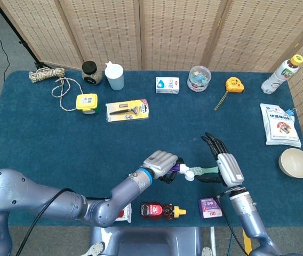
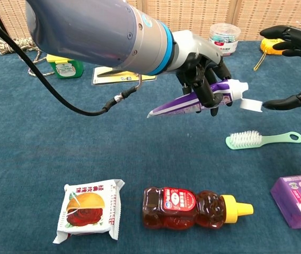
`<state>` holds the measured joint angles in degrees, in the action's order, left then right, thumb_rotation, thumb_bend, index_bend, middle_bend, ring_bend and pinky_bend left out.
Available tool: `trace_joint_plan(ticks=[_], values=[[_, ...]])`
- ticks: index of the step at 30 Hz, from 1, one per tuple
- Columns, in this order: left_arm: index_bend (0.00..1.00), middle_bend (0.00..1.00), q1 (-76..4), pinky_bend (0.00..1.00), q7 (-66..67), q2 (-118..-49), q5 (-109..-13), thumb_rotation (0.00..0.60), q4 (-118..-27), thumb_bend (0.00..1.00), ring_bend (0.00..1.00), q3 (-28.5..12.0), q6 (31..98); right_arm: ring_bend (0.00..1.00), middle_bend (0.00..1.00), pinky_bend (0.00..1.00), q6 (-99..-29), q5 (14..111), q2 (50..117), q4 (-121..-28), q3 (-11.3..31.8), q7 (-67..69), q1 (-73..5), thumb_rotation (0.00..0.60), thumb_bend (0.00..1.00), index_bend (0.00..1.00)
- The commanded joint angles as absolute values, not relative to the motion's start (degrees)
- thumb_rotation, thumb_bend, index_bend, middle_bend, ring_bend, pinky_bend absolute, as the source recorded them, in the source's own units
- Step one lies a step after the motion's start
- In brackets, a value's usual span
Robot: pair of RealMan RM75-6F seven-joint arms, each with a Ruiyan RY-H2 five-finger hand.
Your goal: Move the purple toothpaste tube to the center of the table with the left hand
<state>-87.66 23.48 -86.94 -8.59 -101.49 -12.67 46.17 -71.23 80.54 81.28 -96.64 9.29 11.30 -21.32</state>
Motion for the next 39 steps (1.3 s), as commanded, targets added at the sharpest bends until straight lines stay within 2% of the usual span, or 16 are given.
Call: trace_joint_plan(ticks=[1, 39], values=[[0.46, 0.44, -87.4, 0.44, 23.2, -86.6, -8.7, 0.6, -101.3, 1.0, 0.45, -12.9, 46.4, 0.0, 0.0, 0.0, -71.4, 80.4, 81.1, -96.5, 9.0, 11.9, -21.0, 0.6, 0.0, 0.0], [0.46, 0.45, -88.3, 0.45, 24.7, -89.2, -7.7, 0.6, -100.1, 1.0, 0.46, -13.0, 47.0, 0.0, 0.0, 0.0, -71.0, 79.9, 81.3, -96.9, 9.7, 12.1, -21.9, 0.6, 0.0, 0.0]])
